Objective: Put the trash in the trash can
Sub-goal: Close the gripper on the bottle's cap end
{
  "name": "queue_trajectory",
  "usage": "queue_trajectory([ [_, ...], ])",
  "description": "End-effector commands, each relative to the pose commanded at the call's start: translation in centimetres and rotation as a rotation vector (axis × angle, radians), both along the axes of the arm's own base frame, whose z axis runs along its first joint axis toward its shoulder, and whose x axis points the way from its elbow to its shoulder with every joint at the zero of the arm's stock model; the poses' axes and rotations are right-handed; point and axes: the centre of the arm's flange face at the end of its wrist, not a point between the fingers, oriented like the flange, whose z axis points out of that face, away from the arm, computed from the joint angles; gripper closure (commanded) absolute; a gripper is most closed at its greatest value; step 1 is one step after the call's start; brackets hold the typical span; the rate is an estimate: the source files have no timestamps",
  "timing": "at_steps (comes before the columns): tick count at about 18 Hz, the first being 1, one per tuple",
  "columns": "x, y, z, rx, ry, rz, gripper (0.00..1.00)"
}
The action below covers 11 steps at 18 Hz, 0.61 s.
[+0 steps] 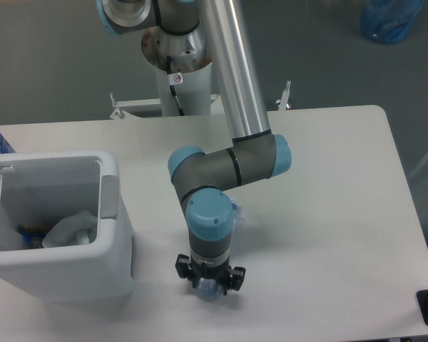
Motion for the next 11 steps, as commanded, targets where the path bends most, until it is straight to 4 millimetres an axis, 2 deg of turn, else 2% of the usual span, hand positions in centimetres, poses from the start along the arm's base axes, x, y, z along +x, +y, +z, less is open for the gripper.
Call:
queue_trajectory([
  [2,0.0,0.0,0.0,0.0,0.0,0.0,0.4],
  [9,0.0,0.0,0.9,0.01,0.008,-0.006,0.41],
  [11,-0.1,0.1,2.0,0.022,0.02,-0.009,0.41],
])
